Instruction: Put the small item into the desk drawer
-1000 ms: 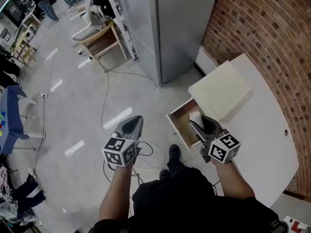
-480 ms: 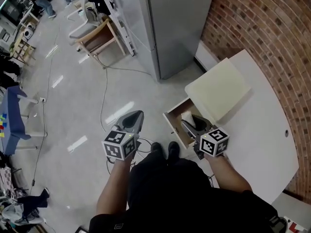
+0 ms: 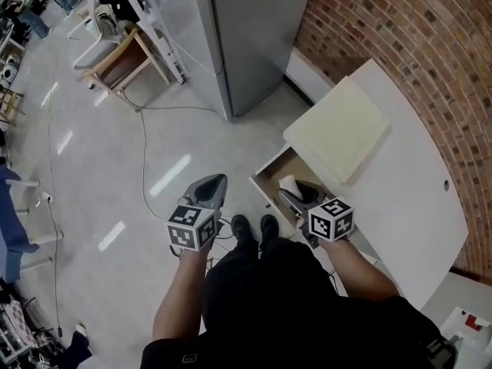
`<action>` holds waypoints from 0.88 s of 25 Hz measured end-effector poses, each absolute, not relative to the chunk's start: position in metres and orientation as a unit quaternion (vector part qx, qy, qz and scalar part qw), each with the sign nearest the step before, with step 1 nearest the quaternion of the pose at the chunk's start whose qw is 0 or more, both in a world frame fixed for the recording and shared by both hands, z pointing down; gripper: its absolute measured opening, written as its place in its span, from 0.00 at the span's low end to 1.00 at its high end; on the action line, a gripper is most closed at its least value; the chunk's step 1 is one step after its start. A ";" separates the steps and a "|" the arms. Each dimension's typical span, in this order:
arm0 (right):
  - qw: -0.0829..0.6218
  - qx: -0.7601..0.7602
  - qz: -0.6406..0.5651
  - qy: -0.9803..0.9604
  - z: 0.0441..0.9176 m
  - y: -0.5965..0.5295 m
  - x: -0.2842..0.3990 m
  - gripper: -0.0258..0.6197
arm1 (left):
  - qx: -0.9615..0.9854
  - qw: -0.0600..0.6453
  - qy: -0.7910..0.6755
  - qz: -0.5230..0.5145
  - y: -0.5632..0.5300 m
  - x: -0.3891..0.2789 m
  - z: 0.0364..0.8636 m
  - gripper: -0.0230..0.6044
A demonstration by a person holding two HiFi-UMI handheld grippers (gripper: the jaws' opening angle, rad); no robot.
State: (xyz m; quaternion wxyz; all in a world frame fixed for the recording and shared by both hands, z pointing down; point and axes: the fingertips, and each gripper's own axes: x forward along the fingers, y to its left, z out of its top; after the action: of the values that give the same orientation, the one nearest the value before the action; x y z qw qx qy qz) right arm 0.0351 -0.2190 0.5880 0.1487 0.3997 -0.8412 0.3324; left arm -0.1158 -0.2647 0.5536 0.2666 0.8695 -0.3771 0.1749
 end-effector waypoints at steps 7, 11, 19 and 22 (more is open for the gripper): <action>0.177 0.415 0.366 -0.814 0.630 -0.225 0.027 0.30 | 0.883 0.277 -0.329 0.185 -0.271 -0.107 0.596 0.05; 0.187 0.409 0.405 -0.796 0.680 -0.232 0.025 0.29 | 0.876 0.298 -0.317 0.206 -0.277 -0.102 0.638 0.05; 0.231 0.391 0.462 -0.762 0.795 -0.239 0.038 0.30 | 0.852 0.351 -0.304 0.243 -0.288 -0.083 0.735 0.05; 0.225 0.390 0.487 -0.749 0.831 -0.246 0.039 0.30 | 0.845 0.361 -0.304 0.251 -0.291 -0.079 0.761 0.05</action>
State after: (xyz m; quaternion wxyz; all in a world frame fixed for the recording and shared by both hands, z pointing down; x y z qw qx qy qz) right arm 0.0392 -0.2460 0.8307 0.2252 0.3902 -0.7485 0.4866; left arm -0.0793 -0.2915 0.7607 0.3612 0.8449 -0.3041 0.2514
